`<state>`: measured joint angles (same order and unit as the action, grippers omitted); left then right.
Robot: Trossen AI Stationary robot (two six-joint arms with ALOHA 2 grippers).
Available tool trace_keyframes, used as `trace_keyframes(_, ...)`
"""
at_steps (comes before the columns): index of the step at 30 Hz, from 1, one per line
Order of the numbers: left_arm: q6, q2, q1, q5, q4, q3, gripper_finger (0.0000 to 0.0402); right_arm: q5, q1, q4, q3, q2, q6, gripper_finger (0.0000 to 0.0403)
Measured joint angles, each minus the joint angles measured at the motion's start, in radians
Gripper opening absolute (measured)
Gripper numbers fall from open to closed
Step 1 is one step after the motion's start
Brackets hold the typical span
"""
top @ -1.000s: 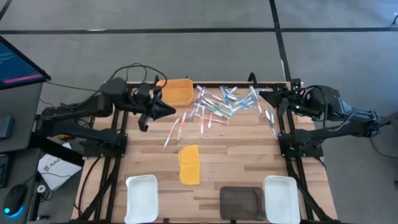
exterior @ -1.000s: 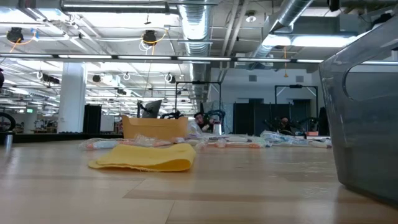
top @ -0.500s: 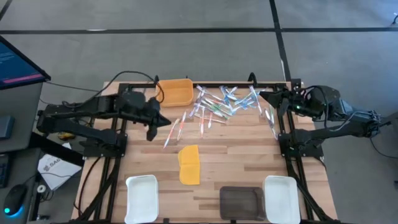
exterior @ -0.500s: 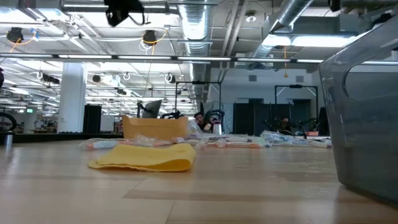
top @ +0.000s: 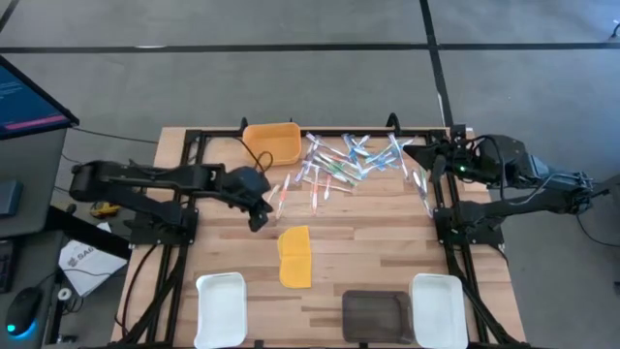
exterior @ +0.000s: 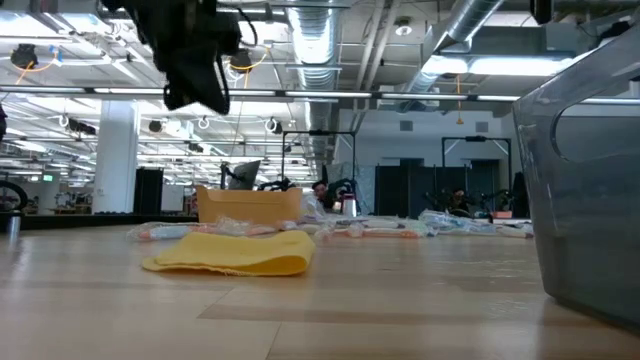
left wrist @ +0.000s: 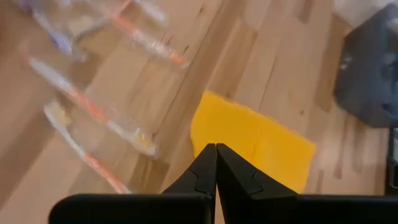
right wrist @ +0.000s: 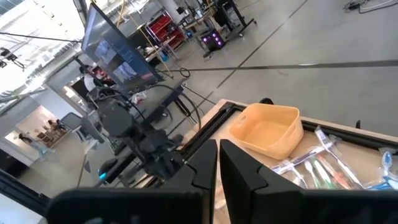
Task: Pick & Place Toothbrushes
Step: Put the orange toothbrush into the left white bin
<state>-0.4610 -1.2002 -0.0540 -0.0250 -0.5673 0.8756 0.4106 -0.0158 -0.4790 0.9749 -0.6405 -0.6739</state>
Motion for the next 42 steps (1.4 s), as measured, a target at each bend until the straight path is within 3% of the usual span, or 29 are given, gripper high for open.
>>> trace_keyframes(10,-0.111,-0.142,-0.021,0.002,0.021,-0.008,0.0002,0.01,-0.008,-0.004,0.0,-0.036,0.0,0.0017)
trace_keyframes(17,-0.302,-0.252,-0.021,0.057,-0.218,-0.005,0.0001,0.009,-0.025,-0.001,0.0,-0.049,0.0,0.0017)
trace_keyframes(20,-0.314,-0.284,-0.021,0.072,-0.27,-0.004,0.0001,0.009,-0.027,-0.003,-0.001,-0.049,0.0,0.0017)
trace_keyframes(42,-0.28,-0.197,-0.066,0.078,-0.119,-0.001,0.0002,0.009,-0.026,-0.007,0.0,-0.049,-0.005,0.0017)
